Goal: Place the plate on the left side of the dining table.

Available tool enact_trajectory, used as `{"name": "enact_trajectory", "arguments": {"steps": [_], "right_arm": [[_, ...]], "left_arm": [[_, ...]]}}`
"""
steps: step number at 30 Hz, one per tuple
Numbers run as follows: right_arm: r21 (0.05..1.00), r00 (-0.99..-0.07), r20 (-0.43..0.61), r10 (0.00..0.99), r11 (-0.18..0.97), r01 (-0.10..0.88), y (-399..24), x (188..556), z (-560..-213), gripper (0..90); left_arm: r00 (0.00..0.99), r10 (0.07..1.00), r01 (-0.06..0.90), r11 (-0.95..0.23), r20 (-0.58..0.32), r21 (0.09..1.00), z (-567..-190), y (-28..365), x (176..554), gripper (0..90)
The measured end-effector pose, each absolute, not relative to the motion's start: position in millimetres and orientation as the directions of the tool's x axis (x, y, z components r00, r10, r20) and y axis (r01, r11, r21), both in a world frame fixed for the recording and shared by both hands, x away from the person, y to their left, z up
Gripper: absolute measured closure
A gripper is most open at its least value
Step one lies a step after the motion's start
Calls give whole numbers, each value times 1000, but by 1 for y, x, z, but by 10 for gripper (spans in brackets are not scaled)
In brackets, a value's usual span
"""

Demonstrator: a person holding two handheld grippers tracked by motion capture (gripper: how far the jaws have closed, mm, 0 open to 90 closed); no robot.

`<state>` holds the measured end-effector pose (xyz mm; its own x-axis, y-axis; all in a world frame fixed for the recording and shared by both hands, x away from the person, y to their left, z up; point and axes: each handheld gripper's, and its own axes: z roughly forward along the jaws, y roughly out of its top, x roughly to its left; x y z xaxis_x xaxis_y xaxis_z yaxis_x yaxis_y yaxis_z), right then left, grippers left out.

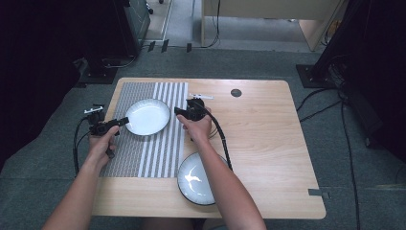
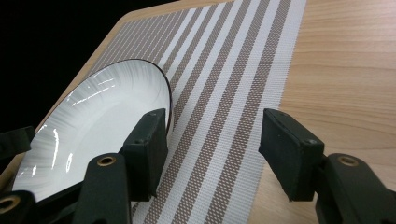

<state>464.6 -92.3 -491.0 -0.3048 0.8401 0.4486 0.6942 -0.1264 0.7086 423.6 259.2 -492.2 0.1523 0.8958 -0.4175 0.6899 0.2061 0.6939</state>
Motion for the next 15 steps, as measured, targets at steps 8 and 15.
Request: {"name": "enact_trajectory", "arguments": {"steps": [8,15], "right_arm": [[716,-330,469,819,-134,685,-112,449,-481,336],[731,-355,411,840,-70,679,-121,432,-473,284]], "left_arm": [[158,911,646,196,-381,738,-473,257,395,152],[185,933,638,126,-310,760,-470,251,368,104]]}}
